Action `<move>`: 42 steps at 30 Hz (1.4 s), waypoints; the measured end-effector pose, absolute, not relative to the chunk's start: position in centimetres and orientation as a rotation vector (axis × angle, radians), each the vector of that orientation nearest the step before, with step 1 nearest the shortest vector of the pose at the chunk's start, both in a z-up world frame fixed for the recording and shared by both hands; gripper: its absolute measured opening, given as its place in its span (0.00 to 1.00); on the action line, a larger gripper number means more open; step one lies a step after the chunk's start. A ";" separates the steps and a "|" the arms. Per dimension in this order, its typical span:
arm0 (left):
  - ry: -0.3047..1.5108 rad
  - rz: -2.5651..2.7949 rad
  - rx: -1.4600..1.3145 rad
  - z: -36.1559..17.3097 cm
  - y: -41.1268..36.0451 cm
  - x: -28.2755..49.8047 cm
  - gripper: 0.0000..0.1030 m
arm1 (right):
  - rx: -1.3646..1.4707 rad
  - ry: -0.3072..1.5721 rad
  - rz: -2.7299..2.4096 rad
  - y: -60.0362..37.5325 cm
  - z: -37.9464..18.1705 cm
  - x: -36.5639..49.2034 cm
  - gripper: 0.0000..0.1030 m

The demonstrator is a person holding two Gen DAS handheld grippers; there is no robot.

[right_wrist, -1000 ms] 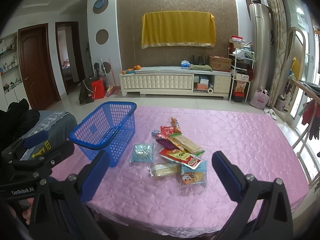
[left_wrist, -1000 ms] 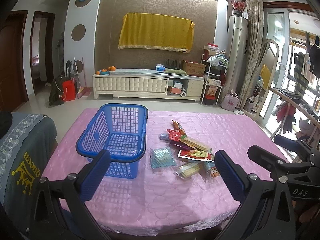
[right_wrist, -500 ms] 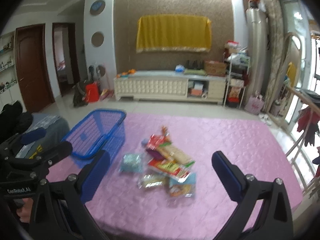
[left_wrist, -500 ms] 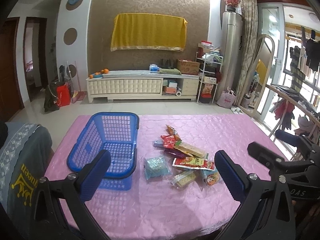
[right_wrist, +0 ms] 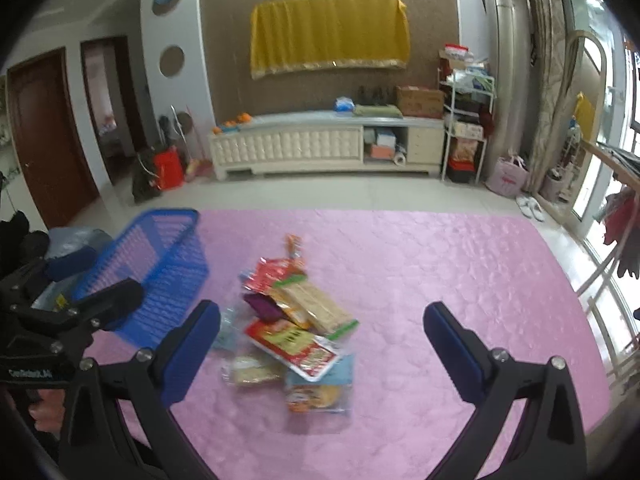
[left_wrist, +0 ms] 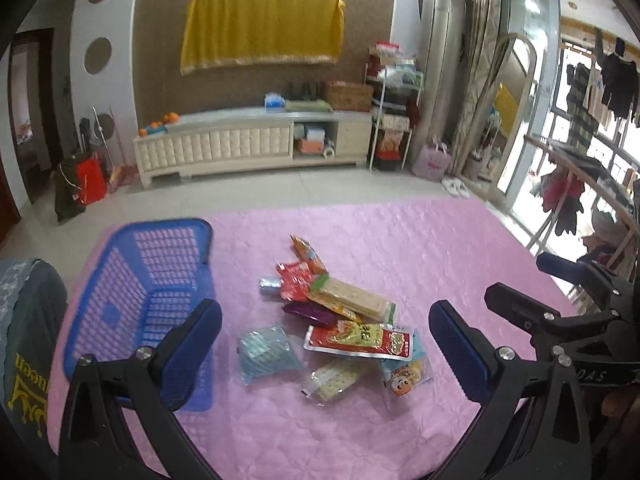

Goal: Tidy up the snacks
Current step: 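Reach the left tool into the snack pile and grasp the red-and-yellow sauce packet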

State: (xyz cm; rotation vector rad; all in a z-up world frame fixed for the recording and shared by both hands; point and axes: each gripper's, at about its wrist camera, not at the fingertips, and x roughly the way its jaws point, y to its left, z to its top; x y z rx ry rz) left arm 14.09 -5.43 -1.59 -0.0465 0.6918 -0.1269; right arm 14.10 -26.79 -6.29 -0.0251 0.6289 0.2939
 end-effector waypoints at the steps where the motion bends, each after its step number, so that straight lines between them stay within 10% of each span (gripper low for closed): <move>1: 0.717 -0.119 -0.046 -2.3 -5.7 14.9 1.00 | -0.021 0.642 0.298 -27.0 -6.7 14.6 1.00; 13: 0.960 -0.153 -0.099 -10.1 -8.7 19.4 0.99 | -0.031 0.798 0.245 -30.0 -13.3 19.0 1.00; 28: 1.157 -0.164 -0.381 -17.9 -8.8 23.0 0.74 | -0.053 0.886 0.242 -31.2 -18.0 21.9 1.00; 42: 1.147 -0.236 -0.469 -18.7 -10.2 23.9 0.25 | -0.044 0.896 0.241 -31.6 -19.0 22.5 1.00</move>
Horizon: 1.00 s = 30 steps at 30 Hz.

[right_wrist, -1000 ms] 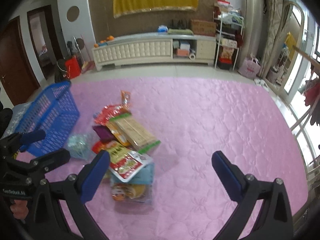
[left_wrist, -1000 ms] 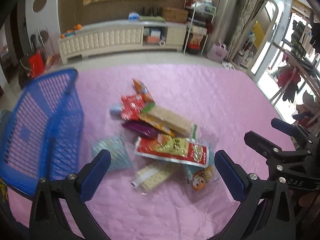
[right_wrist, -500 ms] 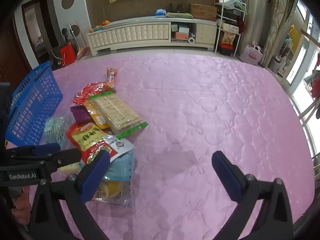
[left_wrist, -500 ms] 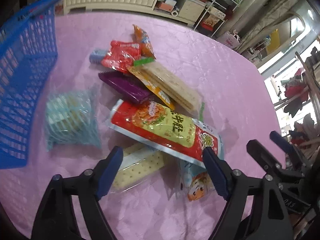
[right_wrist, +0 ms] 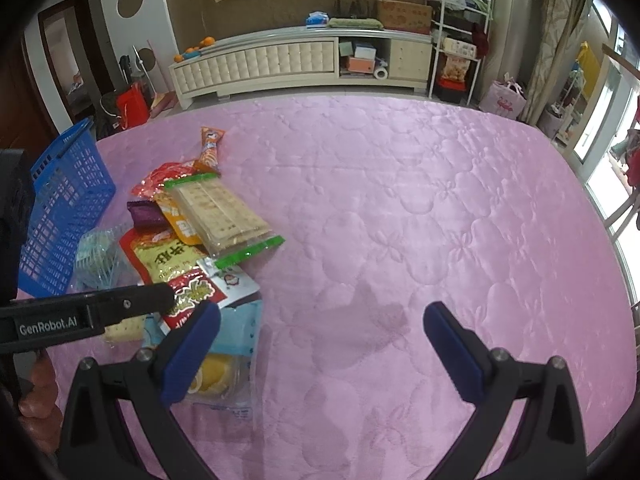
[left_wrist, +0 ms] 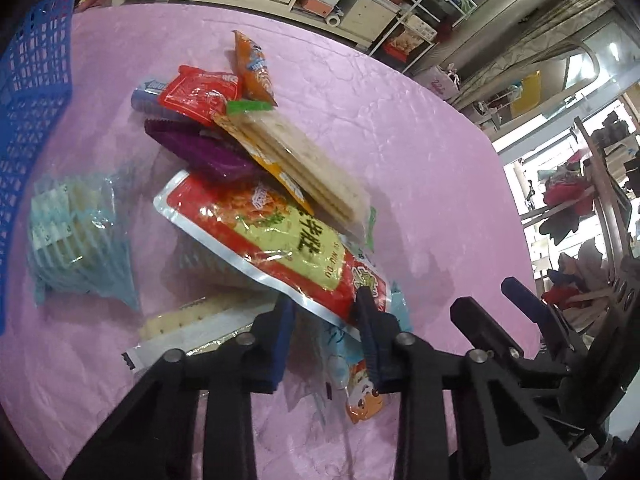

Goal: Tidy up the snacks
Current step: 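Reach the left tool into the snack pile and grasp the red-and-yellow sauce packet, then grasp the blue-labelled pastry bag with the right tool while the left tool holds the sauce packet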

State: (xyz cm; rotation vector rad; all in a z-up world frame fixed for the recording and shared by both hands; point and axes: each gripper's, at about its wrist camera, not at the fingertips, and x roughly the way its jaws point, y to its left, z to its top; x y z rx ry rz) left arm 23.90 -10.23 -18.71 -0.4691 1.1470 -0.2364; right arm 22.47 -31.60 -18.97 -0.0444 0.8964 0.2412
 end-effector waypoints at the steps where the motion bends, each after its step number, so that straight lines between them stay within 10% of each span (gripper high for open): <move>1: 1.145 -0.233 -0.463 -18.6 -10.3 23.9 0.22 | -0.045 0.901 0.241 -31.5 -19.1 22.5 1.00; 11: 1.054 -0.241 -0.300 -15.1 -10.5 22.3 0.00 | -0.032 0.908 0.249 -31.0 -18.0 21.1 1.00; 30: 1.024 -0.250 -0.205 -13.5 -5.7 15.8 0.00 | -0.055 1.039 0.397 -24.7 -20.3 19.8 1.00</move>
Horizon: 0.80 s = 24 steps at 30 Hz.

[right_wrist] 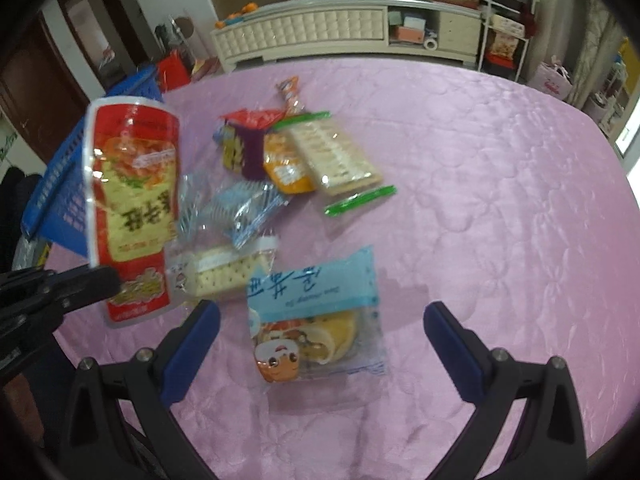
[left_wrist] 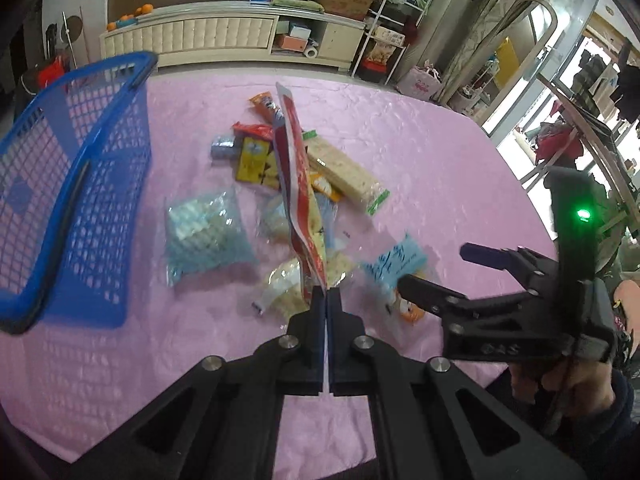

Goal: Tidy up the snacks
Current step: 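Grasp the blue-labelled pastry bag with the right tool while the left tool holds the sauce packet, then carry both packets to the blue basket while the left tool drops the sauce packet in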

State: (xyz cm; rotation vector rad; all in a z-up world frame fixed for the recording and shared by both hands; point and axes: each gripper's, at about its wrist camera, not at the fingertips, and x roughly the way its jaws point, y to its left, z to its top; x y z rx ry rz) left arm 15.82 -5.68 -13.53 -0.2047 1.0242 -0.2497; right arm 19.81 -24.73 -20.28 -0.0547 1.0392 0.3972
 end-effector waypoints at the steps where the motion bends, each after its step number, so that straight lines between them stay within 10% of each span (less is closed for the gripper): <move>1: 1.025 -0.257 -0.210 -13.6 -5.6 15.7 0.00 | -0.065 1.048 0.395 -24.5 -20.6 19.9 1.00; 8: 1.024 -0.272 -0.194 -13.3 -5.9 14.9 0.00 | -0.123 1.095 0.377 -23.0 -22.9 20.1 0.99; 12: 1.023 -0.285 -0.193 -13.5 -5.7 14.1 0.00 | -0.146 1.040 0.392 -22.6 -22.5 19.5 0.72; 24: 0.934 -0.302 -0.171 -10.7 -5.1 11.8 0.00 | -0.066 0.944 0.467 -21.9 -16.5 17.0 0.71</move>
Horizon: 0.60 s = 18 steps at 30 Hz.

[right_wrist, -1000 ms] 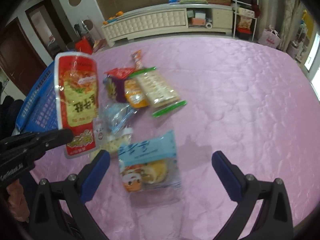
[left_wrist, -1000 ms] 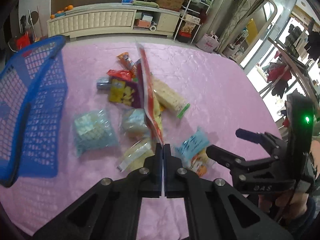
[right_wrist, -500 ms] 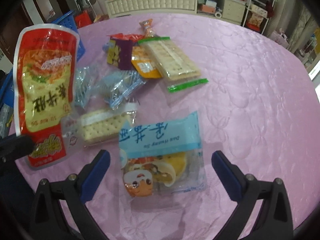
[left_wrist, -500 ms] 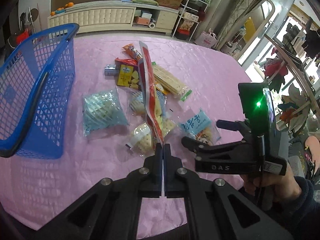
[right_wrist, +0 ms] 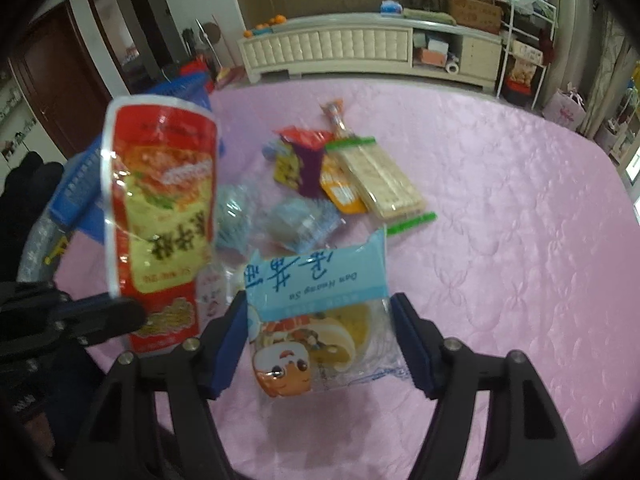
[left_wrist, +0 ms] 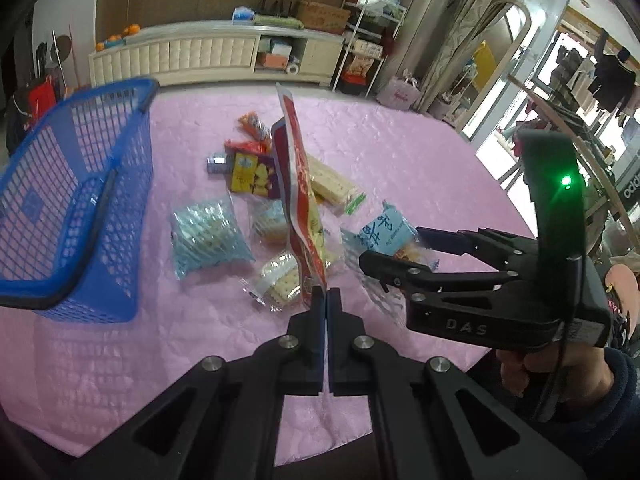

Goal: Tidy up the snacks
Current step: 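Carry both packets to the blue basket while the left tool drops the sauce packet in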

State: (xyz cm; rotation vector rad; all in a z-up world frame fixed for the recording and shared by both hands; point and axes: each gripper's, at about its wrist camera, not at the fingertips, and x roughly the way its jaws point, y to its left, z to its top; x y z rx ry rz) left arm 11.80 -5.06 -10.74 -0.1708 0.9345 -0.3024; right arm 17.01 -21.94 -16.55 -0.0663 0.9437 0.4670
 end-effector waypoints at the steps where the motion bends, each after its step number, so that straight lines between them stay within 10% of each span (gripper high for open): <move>1: 0.918 -0.301 -0.167 -10.2 -4.9 11.5 0.00 | -0.069 0.926 0.470 -21.8 -15.6 16.6 0.71; 18: 0.727 -0.192 -0.084 -2.1 1.6 8.8 0.00 | -0.078 0.717 0.560 -17.1 -5.8 13.7 0.71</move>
